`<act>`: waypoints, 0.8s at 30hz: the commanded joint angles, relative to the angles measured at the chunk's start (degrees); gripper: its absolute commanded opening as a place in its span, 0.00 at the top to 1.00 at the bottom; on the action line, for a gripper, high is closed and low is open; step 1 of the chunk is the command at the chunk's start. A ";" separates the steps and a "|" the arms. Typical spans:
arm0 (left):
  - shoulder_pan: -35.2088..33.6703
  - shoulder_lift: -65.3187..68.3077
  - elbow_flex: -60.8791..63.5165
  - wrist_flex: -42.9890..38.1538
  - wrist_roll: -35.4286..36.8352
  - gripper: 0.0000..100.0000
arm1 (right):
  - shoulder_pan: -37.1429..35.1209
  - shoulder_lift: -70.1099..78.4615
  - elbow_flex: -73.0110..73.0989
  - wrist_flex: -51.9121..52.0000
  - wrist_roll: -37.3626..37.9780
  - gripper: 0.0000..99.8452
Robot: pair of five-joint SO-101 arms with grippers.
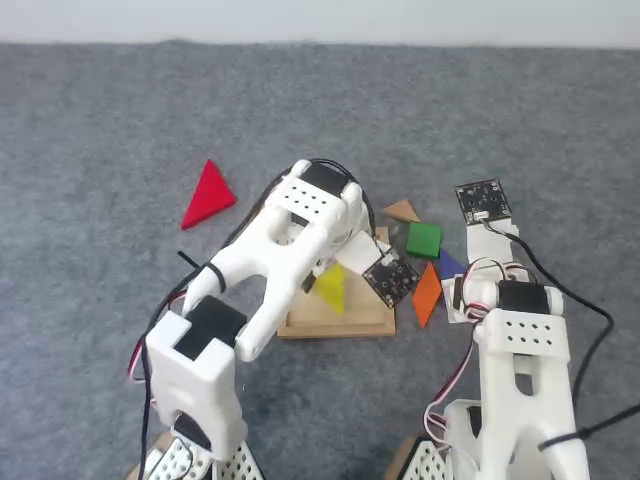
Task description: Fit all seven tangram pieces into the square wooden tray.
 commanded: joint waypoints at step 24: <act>-4.75 -2.55 -2.42 -8.44 2.29 0.99 | 0.40 -0.75 -0.53 -0.92 -0.18 0.98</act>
